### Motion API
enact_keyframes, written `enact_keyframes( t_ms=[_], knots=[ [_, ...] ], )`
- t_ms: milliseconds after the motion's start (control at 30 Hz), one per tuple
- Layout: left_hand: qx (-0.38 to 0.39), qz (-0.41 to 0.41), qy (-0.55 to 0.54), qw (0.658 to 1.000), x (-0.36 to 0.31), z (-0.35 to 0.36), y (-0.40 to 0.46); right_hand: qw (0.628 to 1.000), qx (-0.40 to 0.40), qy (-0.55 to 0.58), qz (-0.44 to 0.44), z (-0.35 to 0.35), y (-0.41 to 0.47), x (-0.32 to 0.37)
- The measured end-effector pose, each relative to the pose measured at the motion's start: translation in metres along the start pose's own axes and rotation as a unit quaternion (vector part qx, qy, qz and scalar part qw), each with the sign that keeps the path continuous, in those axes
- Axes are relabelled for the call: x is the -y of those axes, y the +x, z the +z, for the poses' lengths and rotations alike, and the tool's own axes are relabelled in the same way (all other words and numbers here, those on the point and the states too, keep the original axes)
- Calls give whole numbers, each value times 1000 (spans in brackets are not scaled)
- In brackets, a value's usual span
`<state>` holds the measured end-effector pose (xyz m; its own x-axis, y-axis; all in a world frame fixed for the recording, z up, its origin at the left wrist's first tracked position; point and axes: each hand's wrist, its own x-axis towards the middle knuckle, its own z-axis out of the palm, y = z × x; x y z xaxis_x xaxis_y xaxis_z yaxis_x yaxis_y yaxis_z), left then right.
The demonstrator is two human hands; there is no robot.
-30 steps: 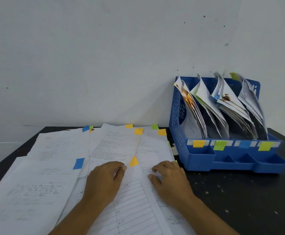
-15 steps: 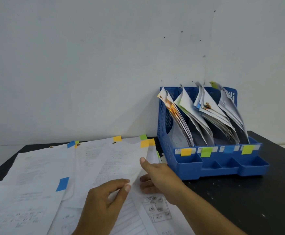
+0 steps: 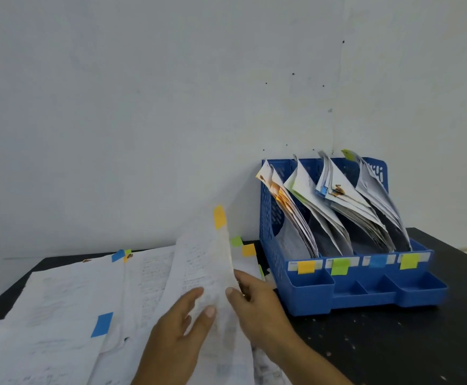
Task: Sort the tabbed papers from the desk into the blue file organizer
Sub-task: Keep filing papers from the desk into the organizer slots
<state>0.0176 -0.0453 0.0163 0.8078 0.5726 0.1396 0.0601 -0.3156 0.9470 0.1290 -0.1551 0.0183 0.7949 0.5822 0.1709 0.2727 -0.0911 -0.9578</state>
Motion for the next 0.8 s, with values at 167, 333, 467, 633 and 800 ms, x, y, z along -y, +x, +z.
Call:
enact_keyframes(
  t_ms=[167,333,467,633,800],
  knots=[
    [-1,3,-76,997,-30,6,14,986,65,-104,-111,8,-17,23],
    [-101,-7,-126,987,-39,12,24,978,153,-103,-96,-3,-20,37],
    [-116,-6,-131,985,-40,9,27,986,85,-126,-71,-28,-20,51],
    [-88,6,-138,986,-52,8,28,917,-283,-258,-111,-71,18,53],
    [-94,53,-168,980,-81,17,29,819,-289,-484,-109,-104,57,66]
  ],
)
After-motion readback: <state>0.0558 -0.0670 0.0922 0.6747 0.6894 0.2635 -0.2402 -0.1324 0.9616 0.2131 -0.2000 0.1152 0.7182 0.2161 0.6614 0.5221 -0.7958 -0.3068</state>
